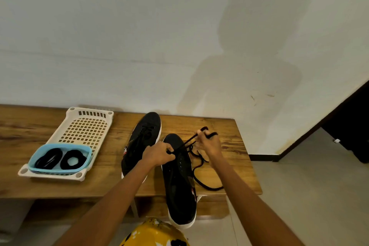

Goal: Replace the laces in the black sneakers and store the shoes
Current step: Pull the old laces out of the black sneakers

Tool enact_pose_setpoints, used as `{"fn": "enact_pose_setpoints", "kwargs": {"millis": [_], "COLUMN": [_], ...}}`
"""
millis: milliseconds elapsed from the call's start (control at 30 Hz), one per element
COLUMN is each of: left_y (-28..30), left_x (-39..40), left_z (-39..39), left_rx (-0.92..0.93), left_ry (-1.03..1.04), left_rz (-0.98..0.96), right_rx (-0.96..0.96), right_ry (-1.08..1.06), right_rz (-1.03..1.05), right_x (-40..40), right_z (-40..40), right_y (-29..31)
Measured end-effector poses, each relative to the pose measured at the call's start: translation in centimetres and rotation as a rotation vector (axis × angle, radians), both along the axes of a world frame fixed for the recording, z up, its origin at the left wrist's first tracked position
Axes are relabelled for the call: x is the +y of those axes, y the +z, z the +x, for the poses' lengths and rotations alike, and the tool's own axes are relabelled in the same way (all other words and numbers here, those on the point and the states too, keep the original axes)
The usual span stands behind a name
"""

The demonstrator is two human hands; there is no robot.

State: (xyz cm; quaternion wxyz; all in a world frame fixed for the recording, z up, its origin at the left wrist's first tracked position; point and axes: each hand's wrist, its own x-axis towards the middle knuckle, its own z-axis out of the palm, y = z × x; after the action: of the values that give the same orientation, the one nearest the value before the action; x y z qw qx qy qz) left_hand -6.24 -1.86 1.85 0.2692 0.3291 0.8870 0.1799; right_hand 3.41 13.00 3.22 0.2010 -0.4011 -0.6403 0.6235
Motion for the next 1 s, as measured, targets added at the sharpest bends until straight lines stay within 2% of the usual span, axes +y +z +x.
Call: {"fn": "enact_pose_setpoints", "kwargs": {"millis": [67,167,300,467,600,633,733,767,833,933,1000], "left_y": [-0.2,-0.1,-0.1,-1.1,-1.5,-1.5,-1.9,-1.9,-1.9,-1.8,-1.7], "left_x": [-0.1,-0.1,0.1,1.1,2.4,2.5,2.7,2.8,2.9,3.2,3.2], "left_z": [0.1,0.1,0.7,2.0,1.9,1.9,1.8,1.7,1.6,1.6,1.9], "left_rx": [0.007,0.011,0.1,0.34,0.348,0.306,0.113,0.067,0.058,0.14,0.156], "left_ry": [0.019,0.035,0.009,0.068,0.011,0.022,0.156,0.217,0.281,0.219,0.162], "left_rz": [0.027,0.06,0.001,0.03,-0.024,-0.023,0.087,0.117,0.131,0.09,0.065], "right_rx": [0.04,0.243,0.134,0.022,-0.124,-0.233,-0.587,-0.618,-0.558,-0.459,-0.524], "right_ry": [-0.056,-0.235,-0.154,-0.03,0.123,0.199,0.509,0.551,0.536,0.56,0.615], "right_rz": [-0.002,-0.051,0.09,-0.007,-0.094,-0.05,0.359,0.485,0.63,0.826,0.91], "right_x": [1.5,4.4,7.1,4.7,2.8,2.6,2.2,1.9,0.8,-0.6,-1.1], "right_z": [-0.1,-0.2,0.4,1.3,0.4,0.2,0.4,0.7,1.3,1.4,1.2], "right_y": [1.4,4.9,6.7,2.7,-0.1,-0.5,-1.1,-1.4,-1.7,-2.8,-3.7]}}
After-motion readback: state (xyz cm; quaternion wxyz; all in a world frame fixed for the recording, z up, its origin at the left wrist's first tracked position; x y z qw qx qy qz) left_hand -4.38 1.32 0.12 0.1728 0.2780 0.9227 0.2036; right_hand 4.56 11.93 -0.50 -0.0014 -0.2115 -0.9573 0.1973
